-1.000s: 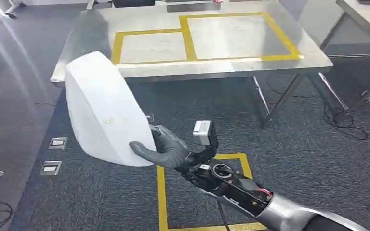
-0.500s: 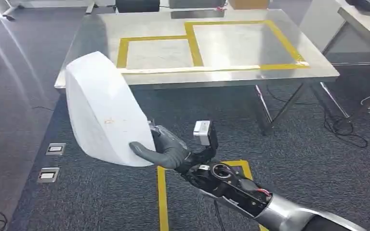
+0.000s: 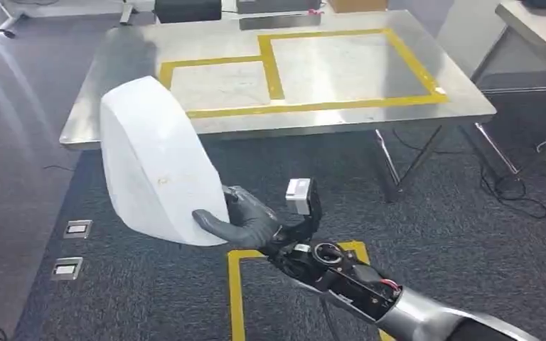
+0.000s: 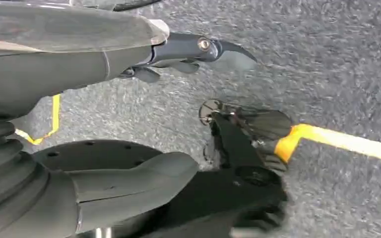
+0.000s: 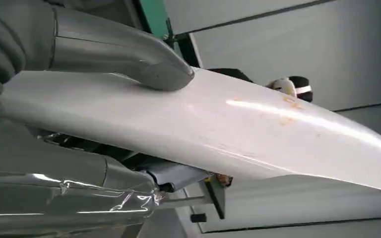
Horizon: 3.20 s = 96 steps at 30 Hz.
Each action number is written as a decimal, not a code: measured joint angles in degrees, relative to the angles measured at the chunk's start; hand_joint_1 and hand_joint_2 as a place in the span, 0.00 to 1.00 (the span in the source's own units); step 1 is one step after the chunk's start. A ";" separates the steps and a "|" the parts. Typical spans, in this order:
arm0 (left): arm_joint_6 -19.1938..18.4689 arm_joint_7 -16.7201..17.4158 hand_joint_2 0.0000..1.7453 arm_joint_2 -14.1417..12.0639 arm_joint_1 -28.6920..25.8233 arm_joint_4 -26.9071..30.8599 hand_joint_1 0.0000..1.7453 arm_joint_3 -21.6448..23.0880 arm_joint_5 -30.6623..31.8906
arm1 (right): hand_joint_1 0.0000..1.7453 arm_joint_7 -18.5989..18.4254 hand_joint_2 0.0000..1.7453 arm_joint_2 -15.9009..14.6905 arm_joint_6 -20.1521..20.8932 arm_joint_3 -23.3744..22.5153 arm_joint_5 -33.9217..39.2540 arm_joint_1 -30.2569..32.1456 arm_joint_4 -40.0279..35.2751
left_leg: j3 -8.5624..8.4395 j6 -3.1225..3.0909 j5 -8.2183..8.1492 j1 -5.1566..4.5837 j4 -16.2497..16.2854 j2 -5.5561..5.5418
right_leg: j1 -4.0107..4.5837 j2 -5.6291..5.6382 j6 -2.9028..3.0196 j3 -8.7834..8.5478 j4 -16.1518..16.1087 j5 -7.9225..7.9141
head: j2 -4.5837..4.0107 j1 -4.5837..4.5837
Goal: Take the parts from the cabinet and place them on the table.
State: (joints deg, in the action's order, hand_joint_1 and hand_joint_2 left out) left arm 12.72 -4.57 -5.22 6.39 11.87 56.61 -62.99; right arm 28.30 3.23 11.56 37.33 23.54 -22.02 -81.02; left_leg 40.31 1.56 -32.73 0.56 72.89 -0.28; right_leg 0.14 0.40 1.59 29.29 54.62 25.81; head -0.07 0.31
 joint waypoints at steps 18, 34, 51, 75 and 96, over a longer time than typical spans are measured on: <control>0.07 0.35 1.00 -0.15 -0.39 0.00 0.00 0.00 -0.02 | 1.00 -0.02 1.00 -0.09 -0.04 -0.77 -0.04 0.65 -0.28 | -10.82 -2.59 7.03 -0.06 -18.85 -0.02 | -0.70 -0.04 -3.79 6.99 13.41 6.74 | 0.00 1.40; 0.26 0.77 1.00 -0.04 -0.18 0.00 0.00 0.00 -0.02 | 1.00 -0.04 1.00 -0.11 -0.28 -0.87 -0.04 0.55 -0.52 | -1.73 -0.93 6.44 -0.25 -8.96 -0.07 | 0.14 0.43 0.12 -0.58 0.34 1.06 | 0.00 -0.59; 0.28 1.14 1.00 0.24 0.14 0.00 0.00 0.02 1.36 | 1.00 0.00 1.00 -0.77 -0.96 -1.81 -0.13 1.31 -0.87 | -12.02 -2.59 5.44 -0.52 -18.91 -0.02 | -0.65 -0.01 -2.87 5.28 3.05 -2.86 | 0.00 1.62; 0.57 1.86 1.00 -0.22 1.07 0.00 0.00 0.04 0.37 | 1.00 1.07 1.00 -1.20 -2.10 -2.12 1.44 0.33 -0.17 | -8.19 -3.37 8.59 -0.45 -19.03 -0.06 | -0.19 0.13 -3.07 2.95 14.09 9.75 | 0.00 -0.13; 0.72 1.71 1.00 -0.11 0.60 -0.02 0.00 0.07 0.44 | 1.00 0.92 1.00 -1.09 -2.45 -1.29 1.64 0.38 0.65 | -3.31 -0.54 9.92 -0.16 -14.22 -0.15 | -0.17 0.34 -0.39 -2.05 -0.30 2.07 | 0.00 -0.76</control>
State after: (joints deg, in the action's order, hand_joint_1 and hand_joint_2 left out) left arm 13.44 -2.86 -5.33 6.99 11.85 56.68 -62.55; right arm 29.22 2.14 9.11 36.04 25.18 -21.64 -80.37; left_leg 37.01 1.02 -22.81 0.39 58.67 -0.43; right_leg -0.02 0.74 1.20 27.24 54.33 27.88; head -0.07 -0.46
